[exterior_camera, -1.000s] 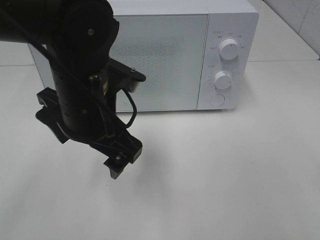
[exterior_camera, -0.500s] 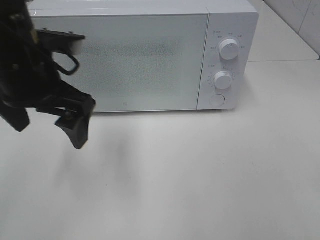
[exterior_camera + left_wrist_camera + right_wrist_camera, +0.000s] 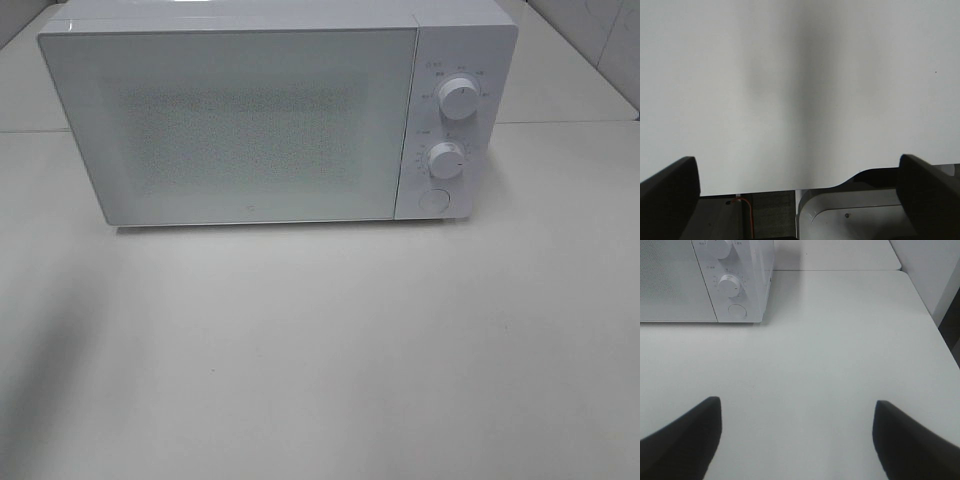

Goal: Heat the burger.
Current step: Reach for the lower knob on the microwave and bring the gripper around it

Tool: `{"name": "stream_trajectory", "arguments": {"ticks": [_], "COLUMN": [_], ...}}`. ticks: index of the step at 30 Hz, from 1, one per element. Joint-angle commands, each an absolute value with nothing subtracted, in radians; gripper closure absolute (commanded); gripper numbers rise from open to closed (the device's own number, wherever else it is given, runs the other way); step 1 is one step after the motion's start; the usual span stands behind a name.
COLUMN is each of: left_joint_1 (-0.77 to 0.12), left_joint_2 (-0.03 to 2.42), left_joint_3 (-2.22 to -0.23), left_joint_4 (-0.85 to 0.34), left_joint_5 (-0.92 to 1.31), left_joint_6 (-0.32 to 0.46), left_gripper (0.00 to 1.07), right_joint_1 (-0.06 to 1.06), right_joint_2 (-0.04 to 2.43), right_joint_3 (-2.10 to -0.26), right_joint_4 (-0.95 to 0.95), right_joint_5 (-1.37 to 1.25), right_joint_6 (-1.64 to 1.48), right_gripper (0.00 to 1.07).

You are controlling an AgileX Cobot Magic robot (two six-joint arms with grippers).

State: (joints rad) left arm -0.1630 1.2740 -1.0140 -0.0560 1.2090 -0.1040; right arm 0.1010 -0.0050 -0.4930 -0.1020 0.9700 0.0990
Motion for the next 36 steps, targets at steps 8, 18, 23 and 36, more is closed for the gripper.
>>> {"name": "stream_trajectory", "arguments": {"ticks": [8, 18, 23, 36], "left_joint_1": [-0.138, -0.138, -0.138, -0.138], "left_joint_2": [1.034, 0.856, 0.754, 0.434], "left_joint_3": [-0.889, -0.738, -0.633, -0.519], "left_joint_4": [-0.005, 0.042, 0.063, 0.074], "left_joint_5": [1.202, 1.148, 1.121, 1.072], "left_joint_6": [-0.11, -0.1, -0.1, -0.091], "left_gripper": [0.06, 0.06, 0.06, 0.06], "right_joint_1": [0.093, 0.093, 0.093, 0.093], "right_joint_2": [-0.034, -0.034, -0.034, -0.034], "right_joint_3": [-0.492, -0.492, -0.492, -0.492], "right_joint_4": [-0.101, -0.101, -0.101, -0.101], "right_joint_5": [0.961, 0.961, 0.961, 0.961], "right_joint_6": [0.091, 0.091, 0.091, 0.092], "right_gripper": [0.34, 0.34, 0.34, 0.34]}}
